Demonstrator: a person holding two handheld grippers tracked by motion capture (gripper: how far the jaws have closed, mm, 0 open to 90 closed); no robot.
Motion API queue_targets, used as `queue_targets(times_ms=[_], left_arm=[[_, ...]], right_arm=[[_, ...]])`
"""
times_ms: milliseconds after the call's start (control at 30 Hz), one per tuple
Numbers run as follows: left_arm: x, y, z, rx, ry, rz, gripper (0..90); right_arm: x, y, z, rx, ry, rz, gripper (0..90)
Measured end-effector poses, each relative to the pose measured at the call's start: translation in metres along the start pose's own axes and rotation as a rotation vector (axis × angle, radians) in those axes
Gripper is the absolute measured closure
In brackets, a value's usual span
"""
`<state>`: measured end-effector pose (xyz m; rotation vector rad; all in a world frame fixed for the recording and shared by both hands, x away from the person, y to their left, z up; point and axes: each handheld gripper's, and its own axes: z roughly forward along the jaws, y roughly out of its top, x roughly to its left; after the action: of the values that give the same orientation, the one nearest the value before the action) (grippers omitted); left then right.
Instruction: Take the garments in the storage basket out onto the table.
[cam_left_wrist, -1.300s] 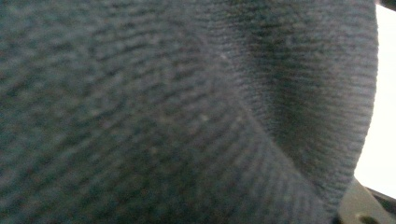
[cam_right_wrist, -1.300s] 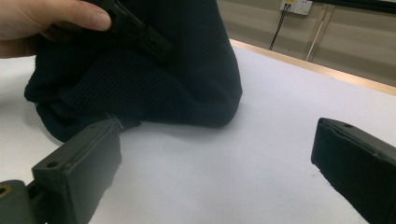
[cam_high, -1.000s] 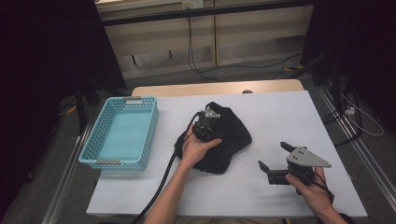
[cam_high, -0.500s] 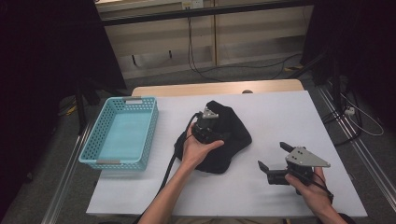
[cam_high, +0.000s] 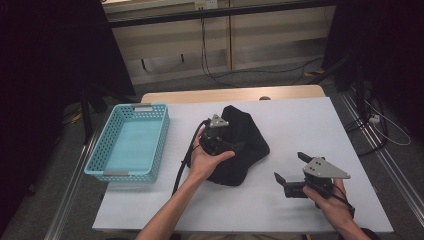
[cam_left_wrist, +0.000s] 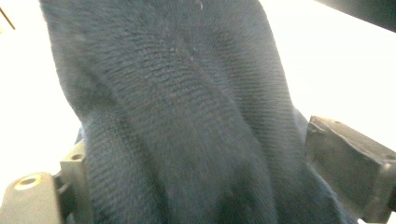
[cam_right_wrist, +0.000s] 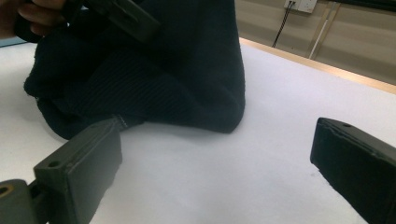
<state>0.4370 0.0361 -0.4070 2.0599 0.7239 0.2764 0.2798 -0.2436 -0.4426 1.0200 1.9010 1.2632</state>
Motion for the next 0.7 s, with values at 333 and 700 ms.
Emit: queue_targets(times_ms=[333,700], left_arm=[[0.004,-0.007,-0.032,-0.077,0.041,0.052,5.6],[0.01,-0.029,-0.068,-0.062,0.073,0.039,6.5]], right_arm=[[0.005,0.008,0.017,0.008,0.02,-0.041,1.6],[0.013,0.028,0.043,-0.01,0.074,-0.037,1.8]])
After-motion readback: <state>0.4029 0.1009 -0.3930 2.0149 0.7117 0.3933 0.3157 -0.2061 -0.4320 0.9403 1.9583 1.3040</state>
